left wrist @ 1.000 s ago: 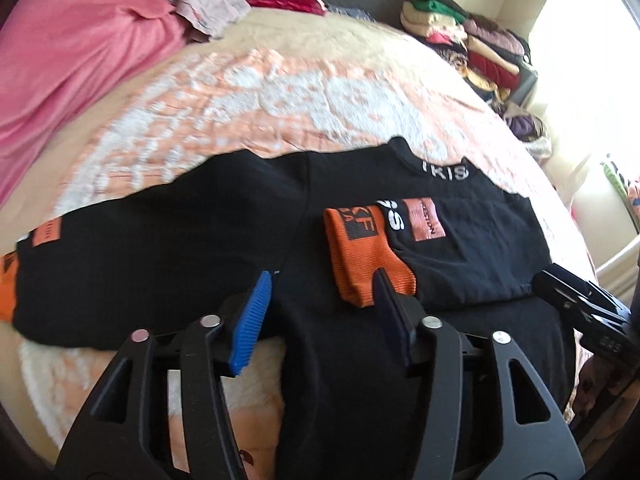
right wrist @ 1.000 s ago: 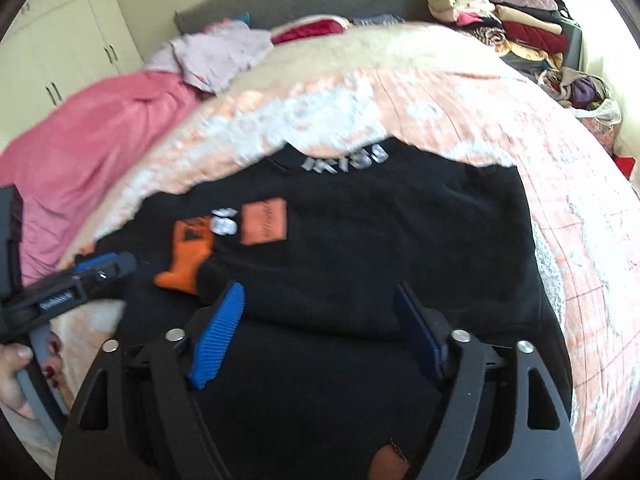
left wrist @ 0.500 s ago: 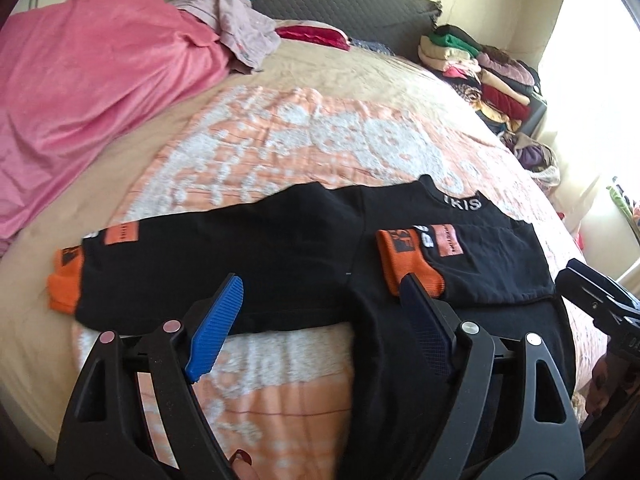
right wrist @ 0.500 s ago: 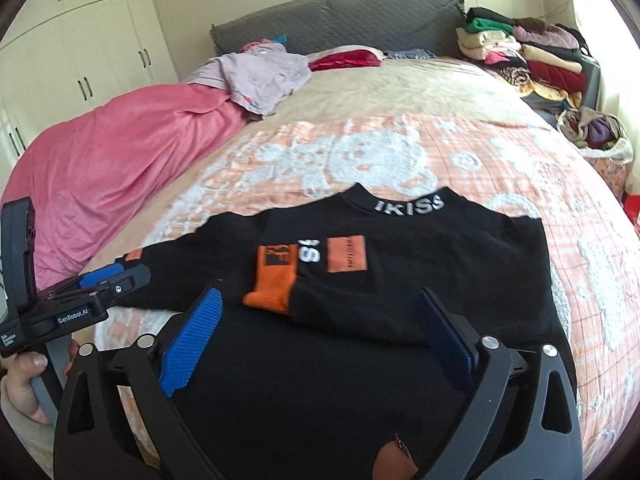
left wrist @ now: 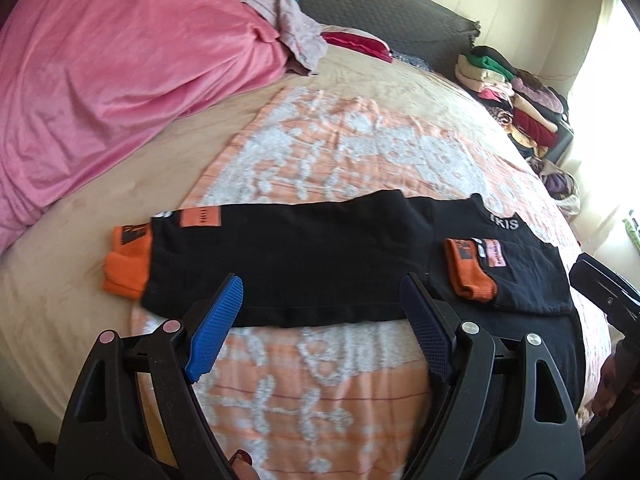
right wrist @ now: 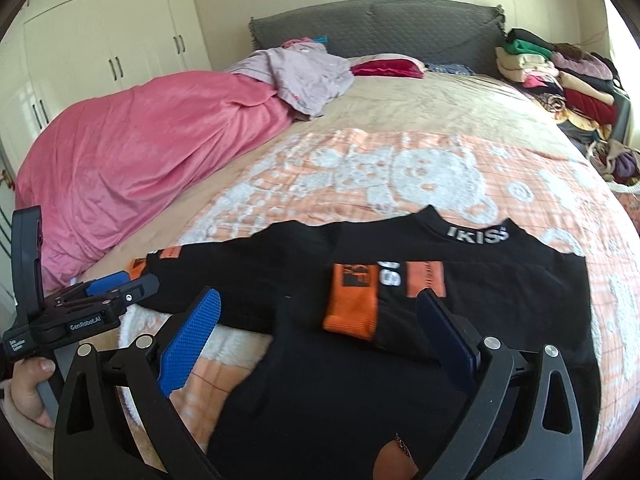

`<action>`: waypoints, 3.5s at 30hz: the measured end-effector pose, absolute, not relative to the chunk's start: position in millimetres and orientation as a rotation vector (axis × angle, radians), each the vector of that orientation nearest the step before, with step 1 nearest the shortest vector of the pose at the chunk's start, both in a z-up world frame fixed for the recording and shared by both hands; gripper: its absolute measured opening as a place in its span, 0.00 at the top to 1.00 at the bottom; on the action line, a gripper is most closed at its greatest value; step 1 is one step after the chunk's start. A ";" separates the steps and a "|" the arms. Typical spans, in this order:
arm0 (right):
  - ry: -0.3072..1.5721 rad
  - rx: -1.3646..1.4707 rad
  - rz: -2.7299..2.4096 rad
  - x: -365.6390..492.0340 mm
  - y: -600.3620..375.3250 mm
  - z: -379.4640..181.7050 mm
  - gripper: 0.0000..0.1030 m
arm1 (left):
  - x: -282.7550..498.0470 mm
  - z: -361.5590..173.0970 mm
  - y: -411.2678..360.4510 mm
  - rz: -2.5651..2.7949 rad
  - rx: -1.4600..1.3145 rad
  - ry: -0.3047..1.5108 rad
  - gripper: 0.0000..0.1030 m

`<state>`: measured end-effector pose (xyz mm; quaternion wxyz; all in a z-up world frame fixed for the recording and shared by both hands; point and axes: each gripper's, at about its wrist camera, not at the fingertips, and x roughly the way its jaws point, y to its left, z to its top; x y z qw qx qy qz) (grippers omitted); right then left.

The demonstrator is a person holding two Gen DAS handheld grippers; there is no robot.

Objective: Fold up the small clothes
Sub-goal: 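Grasp the folded orange cuff again with the left gripper and lift, then lay the lifted sleeve back over the shirt body and release the left gripper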

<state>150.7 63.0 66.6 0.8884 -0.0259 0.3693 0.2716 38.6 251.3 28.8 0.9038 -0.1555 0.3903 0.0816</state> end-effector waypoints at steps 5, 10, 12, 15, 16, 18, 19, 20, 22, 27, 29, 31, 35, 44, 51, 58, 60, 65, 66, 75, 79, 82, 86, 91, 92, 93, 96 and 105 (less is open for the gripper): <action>0.780 -0.083 0.612 149.3 91.8 61.6 0.05 | 30.1 24.0 275.7 0.202 -0.355 0.810 0.29; 0.784 -0.115 0.659 145.4 116.9 57.3 0.05 | 20.9 18.9 300.0 0.242 -0.389 0.815 0.29; 0.783 -0.130 0.677 143.5 127.9 55.7 0.05 | 18.7 16.7 308.2 0.255 -0.402 0.817 0.29; 0.786 -0.152 0.702 140.6 141.6 52.9 0.05 | 14.2 11.7 322.5 0.278 -0.434 0.819 0.29; 0.786 -0.163 0.710 139.1 146.7 51.7 0.05 | 13.0 9.8 326.6 0.285 -0.445 0.820 0.29; 0.788 -0.173 0.723 137.2 153.4 49.5 0.05 | 8.9 4.3 337.2 0.307 -0.475 0.823 0.14; 0.792 -0.178 0.730 136.3 157.3 47.9 0.05 | 7.8 2.4 340.6 0.313 -0.486 0.820 0.13; 0.794 -0.181 0.734 136.0 159.9 46.7 0.05 | 5.8 -0.6 345.4 0.319 -0.502 0.821 0.13; 0.801 -0.189 0.740 134.4 165.6 42.1 0.05 | 1.9 -7.8 354.6 0.327 -0.541 0.823 0.13; 0.833 -0.181 0.750 131.8 171.1 27.9 0.05 | -1.6 -24.9 372.9 0.350 -0.634 0.832 0.13; 0.846 -0.165 0.748 131.6 168.5 22.6 0.05 | -3.4 -32.1 380.5 0.357 -0.684 0.829 0.13; 0.863 -0.151 0.745 132.2 164.9 18.0 0.05 | -4.4 -40.9 388.2 0.362 -0.735 0.825 0.13; 0.888 -0.131 0.724 135.6 155.6 9.2 0.05 | -1.6 -52.5 396.5 0.379 -0.788 0.809 0.16; 0.918 -0.070 0.647 151.7 121.2 -3.2 0.05 | 23.2 -56.0 405.3 0.437 -0.775 0.788 0.61; 0.913 -0.013 0.619 159.8 91.8 -0.8 0.05 | 32.6 -38.4 397.5 0.464 -0.719 0.747 0.97; 0.903 0.039 0.605 164.6 66.6 3.7 0.05 | 32.3 6.6 368.6 0.379 -0.677 0.676 0.98; 0.896 0.059 0.600 164.9 56.5 6.0 0.05 | 34.0 19.0 355.8 0.356 -0.656 0.658 0.98; 0.880 0.093 0.578 165.1 32.3 11.3 0.05 | 44.7 42.6 321.4 0.296 -0.616 0.629 0.98; 0.875 0.104 0.567 165.0 24.3 12.9 0.05 | 47.6 46.2 314.8 0.284 -0.608 0.626 0.98; 0.849 0.178 0.489 164.8 -31.8 19.2 0.05 | 73.3 62.1 255.9 0.187 -0.542 0.639 0.98; 0.845 0.202 0.452 165.5 -54.0 18.4 0.05 | 83.2 65.6 234.2 0.147 -0.516 0.649 0.98; 0.845 0.222 0.429 166.8 -67.9 17.3 0.05 | 89.7 67.3 217.0 0.117 -0.499 0.658 0.98; 0.836 0.246 0.395 167.1 -86.7 17.9 0.05 | 100.2 69.6 191.1 0.059 -0.470 0.672 0.98; 0.822 0.281 0.350 166.9 -110.2 19.2 0.05 | 107.5 72.5 162.6 -0.007 -0.445 0.680 0.98; 0.821 0.286 0.342 166.9 -113.9 19.2 0.05 | 109.6 72.7 155.5 -0.022 -0.440 0.684 0.98; 0.819 0.292 0.330 166.8 -118.9 19.3 0.05 | 111.7 72.8 147.7 -0.039 -0.433 0.688 0.98; 0.811 0.310 0.309 165.8 -131.8 20.0 0.05 | 117.5 72.8 128.7 -0.072 -0.413 0.700 0.98; 0.787 0.342 0.249 160.4 -165.0 22.7 0.05 | 130.3 63.8 77.4 -0.174 -0.375 0.750 0.98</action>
